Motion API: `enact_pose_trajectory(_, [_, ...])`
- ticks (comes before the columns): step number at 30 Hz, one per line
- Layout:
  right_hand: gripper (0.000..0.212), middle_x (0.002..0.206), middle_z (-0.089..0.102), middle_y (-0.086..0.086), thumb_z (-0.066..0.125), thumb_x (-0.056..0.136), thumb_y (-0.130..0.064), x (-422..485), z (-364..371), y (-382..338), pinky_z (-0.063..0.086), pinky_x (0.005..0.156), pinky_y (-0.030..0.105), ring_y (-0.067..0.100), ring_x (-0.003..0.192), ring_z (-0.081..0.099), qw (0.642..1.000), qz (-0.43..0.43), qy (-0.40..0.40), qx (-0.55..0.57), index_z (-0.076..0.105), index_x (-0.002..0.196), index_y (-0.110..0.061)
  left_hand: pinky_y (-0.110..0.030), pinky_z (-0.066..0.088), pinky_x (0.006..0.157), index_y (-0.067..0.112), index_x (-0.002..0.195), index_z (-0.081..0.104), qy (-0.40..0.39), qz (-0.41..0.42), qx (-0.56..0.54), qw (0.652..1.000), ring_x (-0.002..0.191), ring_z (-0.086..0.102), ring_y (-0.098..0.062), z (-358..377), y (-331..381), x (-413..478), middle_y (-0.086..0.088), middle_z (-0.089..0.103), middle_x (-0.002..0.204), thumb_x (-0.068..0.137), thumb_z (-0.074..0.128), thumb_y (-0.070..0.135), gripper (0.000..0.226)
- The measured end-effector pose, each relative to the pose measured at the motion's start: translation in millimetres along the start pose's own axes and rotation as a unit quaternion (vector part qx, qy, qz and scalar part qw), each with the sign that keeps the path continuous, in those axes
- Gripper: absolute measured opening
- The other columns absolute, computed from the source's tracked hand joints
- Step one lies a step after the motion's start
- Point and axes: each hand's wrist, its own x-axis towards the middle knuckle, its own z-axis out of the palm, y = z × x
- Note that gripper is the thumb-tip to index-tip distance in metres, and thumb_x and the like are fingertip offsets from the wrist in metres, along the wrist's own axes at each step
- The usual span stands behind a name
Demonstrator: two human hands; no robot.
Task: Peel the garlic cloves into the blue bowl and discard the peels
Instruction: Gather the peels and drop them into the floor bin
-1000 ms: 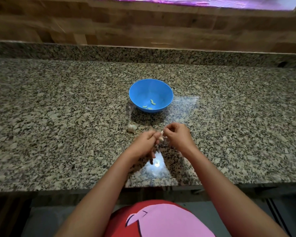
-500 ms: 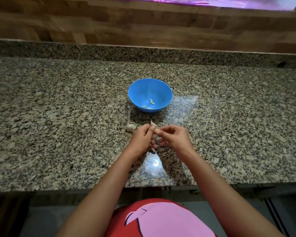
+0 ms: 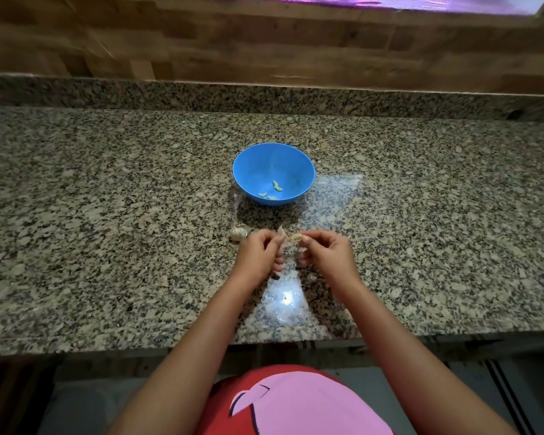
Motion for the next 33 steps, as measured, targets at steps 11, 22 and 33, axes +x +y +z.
enact_pose_trajectory(11, [0.013,0.097,0.071,0.008,0.063,0.086,-0.005,57.2,-1.4,3.2,0.056,0.079,0.033,0.017,0.083,0.066,0.977,0.036,0.075,-0.197,0.072,0.094,-0.008,-0.011,0.042,0.057,0.011,0.104,0.066,0.028,-0.002,0.176,0.984,0.080,0.062,-0.012,5.2,10.2,7.2,0.000,0.067,0.096,0.090,0.062,0.022,0.018])
enact_pose_trajectory(22, [0.010,0.073,0.063,0.007,0.057,0.090,-0.002,-3.4,18.3,-15.1,0.050,0.051,0.021,0.013,0.056,0.059,0.995,0.081,-0.048,0.032,0.064,0.085,-0.007,-0.036,0.055,0.085,0.019,0.087,0.069,0.112,-0.041,0.020,0.993,0.085,0.066,-0.016,-7.2,1.7,-17.7,0.000,0.070,0.088,0.085,0.066,0.010,0.010])
enact_pose_trajectory(33, [0.014,0.071,0.061,0.010,0.052,0.089,0.003,-107.5,172.5,-17.0,0.048,0.043,0.019,0.009,0.047,0.059,0.949,0.135,-0.283,0.039,0.061,0.080,-0.004,-0.012,0.052,0.058,-0.002,0.098,0.065,0.386,-0.093,-0.230,0.888,0.067,0.060,-0.009,-122.0,-47.6,-168.2,0.000,0.064,0.081,0.089,0.057,-0.002,0.012])
